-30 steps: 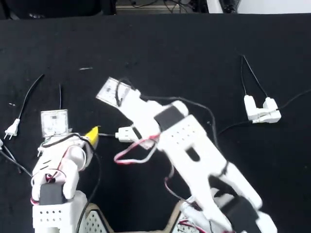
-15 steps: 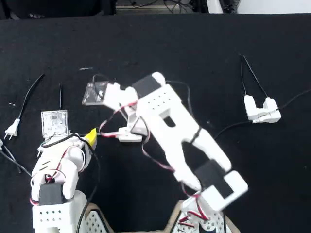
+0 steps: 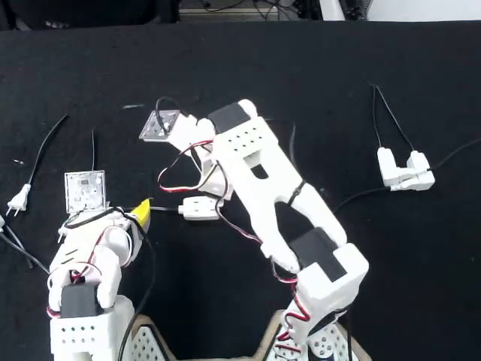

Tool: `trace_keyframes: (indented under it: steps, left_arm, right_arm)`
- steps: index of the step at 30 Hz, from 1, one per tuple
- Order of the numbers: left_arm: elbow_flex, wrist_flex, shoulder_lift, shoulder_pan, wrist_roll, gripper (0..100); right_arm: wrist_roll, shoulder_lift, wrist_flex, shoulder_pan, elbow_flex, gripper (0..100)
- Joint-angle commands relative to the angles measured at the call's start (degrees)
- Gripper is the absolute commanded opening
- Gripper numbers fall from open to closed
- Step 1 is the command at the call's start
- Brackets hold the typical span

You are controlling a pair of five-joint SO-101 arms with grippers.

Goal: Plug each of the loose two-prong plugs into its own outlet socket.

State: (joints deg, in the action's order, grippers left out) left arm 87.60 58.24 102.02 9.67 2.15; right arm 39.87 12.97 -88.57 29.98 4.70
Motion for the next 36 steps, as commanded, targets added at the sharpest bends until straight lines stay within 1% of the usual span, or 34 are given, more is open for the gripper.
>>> trace_keyframes:
  steps: [1, 5, 11, 16, 25, 31, 36]
  left_arm:
    - [-2.42, 0.18, 0.18, -0.40, 0.35, 26]
    - [-2.33, 0.09, 0.18, -0.40, 0.35, 26]
    - [-2.33, 0.09, 0.18, -0.40, 0.35, 26]
    - [-2.33, 0.09, 0.18, -0.40, 0.35, 26]
    - [-2.42, 0.09, 0.18, -0.31, 0.35, 26]
    - [-2.42, 0.09, 0.18, -0.31, 0.35, 26]
    - [-2.42, 0.09, 0.18, -0.31, 0.35, 26]
  right_arm:
    - [-1.41, -0.22, -0.26, -0.79, 3.47, 1.0]
    - [-4.40, -0.13, -0.09, -0.79, 3.38, 1.0]
    - [-4.48, -0.04, 0.00, -0.70, 3.38, 1.0]
    - [0.44, -0.04, 0.00, -0.70, 3.30, 1.0]
    - [0.35, -0.04, 2.37, -0.62, 2.95, 1.0]
    - [0.44, -0.04, 2.37, 1.85, 2.95, 1.0]
    - [0.70, 0.31, 2.73, 2.29, 2.07, 1.0]
